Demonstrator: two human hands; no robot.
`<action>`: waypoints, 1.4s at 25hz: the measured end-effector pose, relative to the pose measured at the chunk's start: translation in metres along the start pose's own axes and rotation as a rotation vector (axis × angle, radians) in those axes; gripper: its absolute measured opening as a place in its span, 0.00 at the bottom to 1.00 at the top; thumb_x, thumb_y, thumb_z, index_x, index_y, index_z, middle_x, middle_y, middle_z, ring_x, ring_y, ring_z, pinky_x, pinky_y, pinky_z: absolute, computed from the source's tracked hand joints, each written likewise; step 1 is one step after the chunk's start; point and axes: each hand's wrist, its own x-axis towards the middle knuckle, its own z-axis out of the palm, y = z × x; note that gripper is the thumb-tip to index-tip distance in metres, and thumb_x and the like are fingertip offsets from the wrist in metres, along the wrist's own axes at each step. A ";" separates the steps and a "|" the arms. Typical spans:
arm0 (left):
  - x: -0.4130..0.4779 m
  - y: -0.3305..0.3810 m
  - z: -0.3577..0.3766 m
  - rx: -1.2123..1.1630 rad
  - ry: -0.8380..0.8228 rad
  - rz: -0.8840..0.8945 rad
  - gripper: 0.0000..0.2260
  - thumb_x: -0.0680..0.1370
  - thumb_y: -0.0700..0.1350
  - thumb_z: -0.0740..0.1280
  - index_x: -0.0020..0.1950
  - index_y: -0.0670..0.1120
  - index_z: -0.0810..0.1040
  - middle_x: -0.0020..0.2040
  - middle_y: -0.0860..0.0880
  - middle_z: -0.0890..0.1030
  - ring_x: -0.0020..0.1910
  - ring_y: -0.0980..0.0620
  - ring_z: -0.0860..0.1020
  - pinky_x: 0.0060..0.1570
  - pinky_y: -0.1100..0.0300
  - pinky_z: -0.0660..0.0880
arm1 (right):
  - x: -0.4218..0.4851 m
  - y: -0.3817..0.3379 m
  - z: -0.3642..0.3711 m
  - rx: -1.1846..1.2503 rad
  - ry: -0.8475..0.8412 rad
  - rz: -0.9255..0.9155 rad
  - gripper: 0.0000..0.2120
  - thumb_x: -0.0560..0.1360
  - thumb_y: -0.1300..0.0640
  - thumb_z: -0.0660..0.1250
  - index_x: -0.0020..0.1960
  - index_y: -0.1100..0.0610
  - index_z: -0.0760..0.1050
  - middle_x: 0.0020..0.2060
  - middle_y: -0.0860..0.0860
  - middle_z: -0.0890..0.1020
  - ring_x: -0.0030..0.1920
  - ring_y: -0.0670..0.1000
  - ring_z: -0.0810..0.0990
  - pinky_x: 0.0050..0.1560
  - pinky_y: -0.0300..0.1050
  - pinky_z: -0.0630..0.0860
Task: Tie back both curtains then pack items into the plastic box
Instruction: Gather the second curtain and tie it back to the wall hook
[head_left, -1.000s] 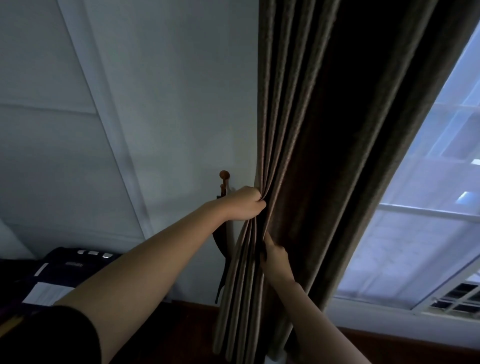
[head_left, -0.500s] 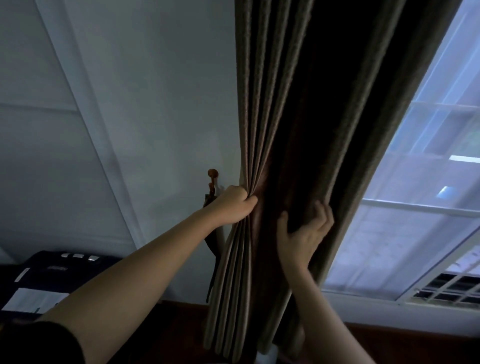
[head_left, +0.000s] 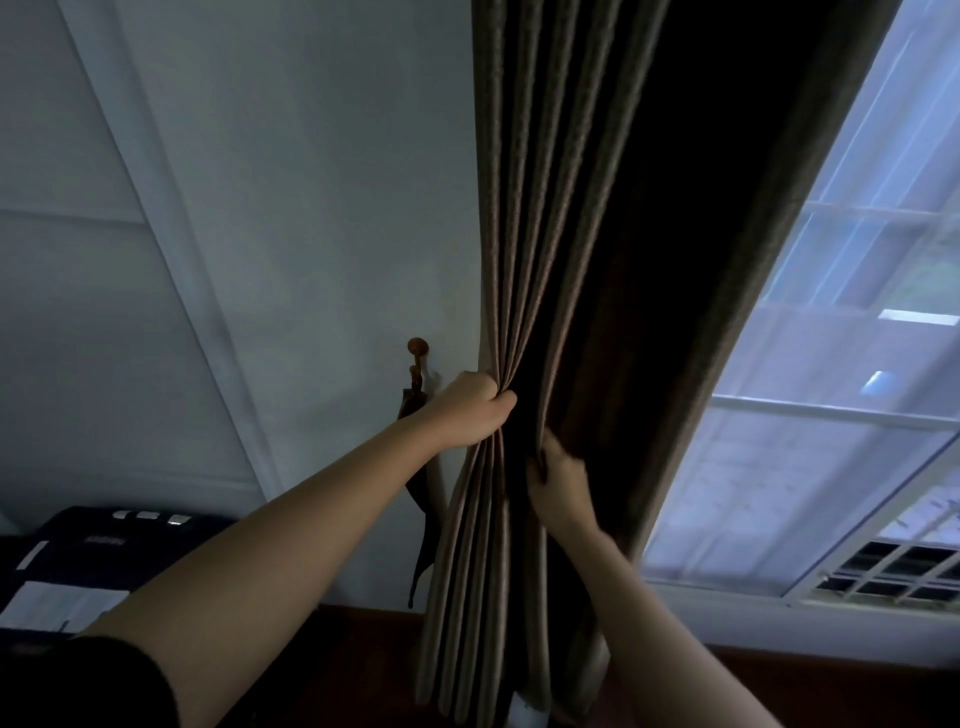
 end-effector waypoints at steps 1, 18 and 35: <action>0.001 0.002 0.002 0.002 -0.001 -0.004 0.20 0.79 0.43 0.57 0.28 0.46 0.58 0.24 0.50 0.63 0.23 0.53 0.61 0.29 0.58 0.62 | -0.010 0.006 0.008 -0.001 -0.065 -0.015 0.25 0.74 0.69 0.60 0.70 0.56 0.67 0.59 0.55 0.80 0.59 0.54 0.79 0.62 0.47 0.74; 0.001 0.008 0.017 0.011 0.045 0.047 0.16 0.78 0.44 0.58 0.31 0.44 0.63 0.25 0.49 0.64 0.23 0.52 0.62 0.26 0.59 0.61 | -0.047 0.000 -0.040 -0.268 0.135 -0.201 0.20 0.74 0.52 0.64 0.64 0.57 0.71 0.52 0.52 0.80 0.51 0.48 0.78 0.52 0.36 0.70; 0.002 0.009 0.015 0.019 0.071 -0.022 0.15 0.80 0.45 0.56 0.34 0.44 0.63 0.27 0.48 0.65 0.26 0.50 0.65 0.30 0.56 0.64 | -0.012 0.015 0.008 -0.015 -0.096 -0.120 0.28 0.69 0.76 0.55 0.67 0.61 0.68 0.51 0.50 0.79 0.53 0.59 0.80 0.43 0.33 0.67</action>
